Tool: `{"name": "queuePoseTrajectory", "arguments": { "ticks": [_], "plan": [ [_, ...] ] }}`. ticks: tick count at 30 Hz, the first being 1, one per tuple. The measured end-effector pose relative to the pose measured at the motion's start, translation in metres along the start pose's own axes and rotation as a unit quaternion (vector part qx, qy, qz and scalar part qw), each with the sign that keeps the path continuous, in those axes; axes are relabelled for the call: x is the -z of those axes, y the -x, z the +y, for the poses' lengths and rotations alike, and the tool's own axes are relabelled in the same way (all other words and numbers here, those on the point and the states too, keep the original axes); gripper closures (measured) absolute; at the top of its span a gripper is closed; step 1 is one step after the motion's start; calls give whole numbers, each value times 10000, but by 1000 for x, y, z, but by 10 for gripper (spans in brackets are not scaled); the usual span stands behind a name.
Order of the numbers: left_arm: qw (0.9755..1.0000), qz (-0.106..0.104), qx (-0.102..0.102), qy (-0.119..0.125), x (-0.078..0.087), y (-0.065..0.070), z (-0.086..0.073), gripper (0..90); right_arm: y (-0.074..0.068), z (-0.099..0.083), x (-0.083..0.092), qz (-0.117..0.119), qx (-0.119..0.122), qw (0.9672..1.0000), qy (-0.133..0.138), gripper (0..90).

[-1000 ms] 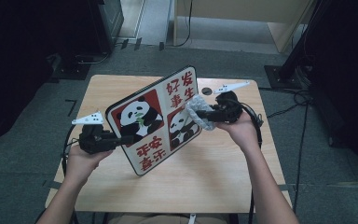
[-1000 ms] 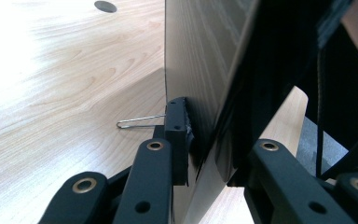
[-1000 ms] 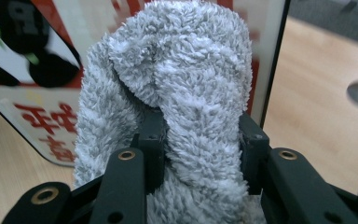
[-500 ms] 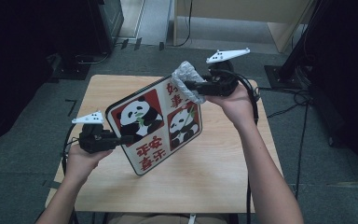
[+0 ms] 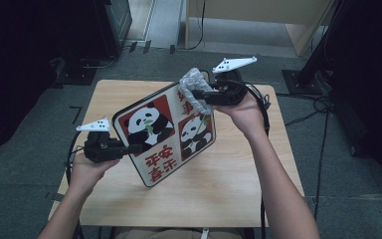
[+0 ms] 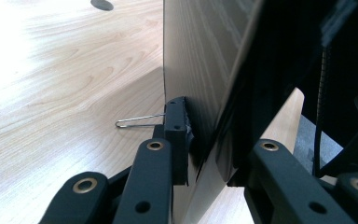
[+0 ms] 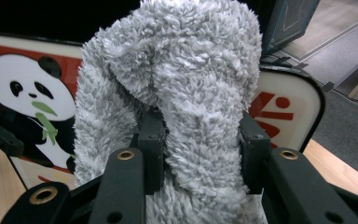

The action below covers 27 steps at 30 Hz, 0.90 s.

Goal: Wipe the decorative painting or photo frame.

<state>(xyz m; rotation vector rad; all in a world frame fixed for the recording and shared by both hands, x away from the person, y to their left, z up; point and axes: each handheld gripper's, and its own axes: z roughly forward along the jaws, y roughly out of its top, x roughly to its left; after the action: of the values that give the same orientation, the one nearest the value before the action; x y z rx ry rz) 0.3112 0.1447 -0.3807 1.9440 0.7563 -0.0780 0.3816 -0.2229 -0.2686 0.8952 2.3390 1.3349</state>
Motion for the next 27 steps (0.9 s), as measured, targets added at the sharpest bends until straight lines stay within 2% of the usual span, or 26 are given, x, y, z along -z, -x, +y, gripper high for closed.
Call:
{"name": "queuePoseTrajectory", "arguments": {
  "ticks": [15,27],
  "plan": [
    [10000,-15,-8,-36,0,-1,1,769,-3,-15,-10,37,52,9998,-176,628],
    [10000,-11,-17,-43,0,0,1,768,-4,-27,-15,108,-61,9996,-240,630]
  ]
}}
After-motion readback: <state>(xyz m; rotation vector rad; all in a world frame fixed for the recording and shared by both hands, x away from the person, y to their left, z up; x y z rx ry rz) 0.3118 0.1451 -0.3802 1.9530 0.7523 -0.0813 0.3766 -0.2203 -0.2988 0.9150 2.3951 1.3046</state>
